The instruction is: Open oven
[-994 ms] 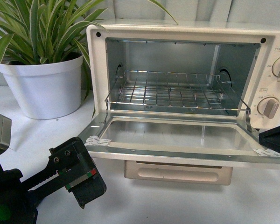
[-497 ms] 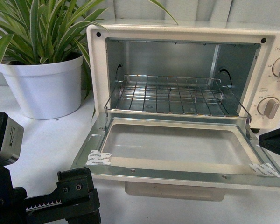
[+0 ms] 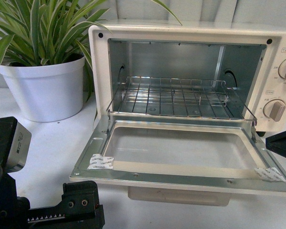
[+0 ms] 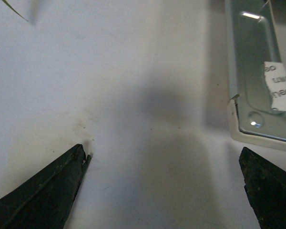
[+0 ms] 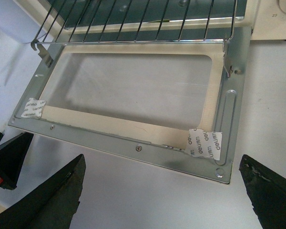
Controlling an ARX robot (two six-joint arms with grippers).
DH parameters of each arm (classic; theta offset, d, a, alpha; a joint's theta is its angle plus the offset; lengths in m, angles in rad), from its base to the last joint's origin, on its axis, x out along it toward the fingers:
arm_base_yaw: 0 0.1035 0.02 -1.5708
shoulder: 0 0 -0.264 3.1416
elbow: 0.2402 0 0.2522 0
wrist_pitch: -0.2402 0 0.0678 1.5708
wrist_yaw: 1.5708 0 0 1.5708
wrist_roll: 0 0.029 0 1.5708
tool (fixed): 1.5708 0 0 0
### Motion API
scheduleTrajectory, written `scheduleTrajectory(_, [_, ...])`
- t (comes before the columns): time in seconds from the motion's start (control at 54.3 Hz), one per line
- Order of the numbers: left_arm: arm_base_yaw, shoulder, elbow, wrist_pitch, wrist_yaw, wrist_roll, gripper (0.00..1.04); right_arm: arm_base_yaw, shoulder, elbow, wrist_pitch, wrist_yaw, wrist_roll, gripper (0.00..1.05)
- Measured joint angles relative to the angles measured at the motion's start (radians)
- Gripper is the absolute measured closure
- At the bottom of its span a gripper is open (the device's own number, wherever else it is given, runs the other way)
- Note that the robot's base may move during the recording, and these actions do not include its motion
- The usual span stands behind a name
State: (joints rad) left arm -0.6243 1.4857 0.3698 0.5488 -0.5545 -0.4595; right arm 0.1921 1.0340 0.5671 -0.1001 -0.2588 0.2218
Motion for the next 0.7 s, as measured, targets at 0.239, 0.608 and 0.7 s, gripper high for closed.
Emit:
scheduleTrajectory(0.239, [0.008,-0.265,-0.088,-0.056,-0.003,0.084,0.07,-0.035,-0.088,-0.010,-0.023,-0.013,-0.021,0.09])
scheduleTrajectory(0.608, [0.047,-0.882,-0.229,-0.275,-0.004,0.241,0.07,-0.119,-0.452,-0.181,-0.031,0.015,-0.150,0.09])
scheduleTrajectory(0.7, [0.035,-1.039,-0.246,-0.389,-0.031,0.238,0.07,-0.125,-0.563,-0.220,-0.069,0.026,-0.154,0.09])
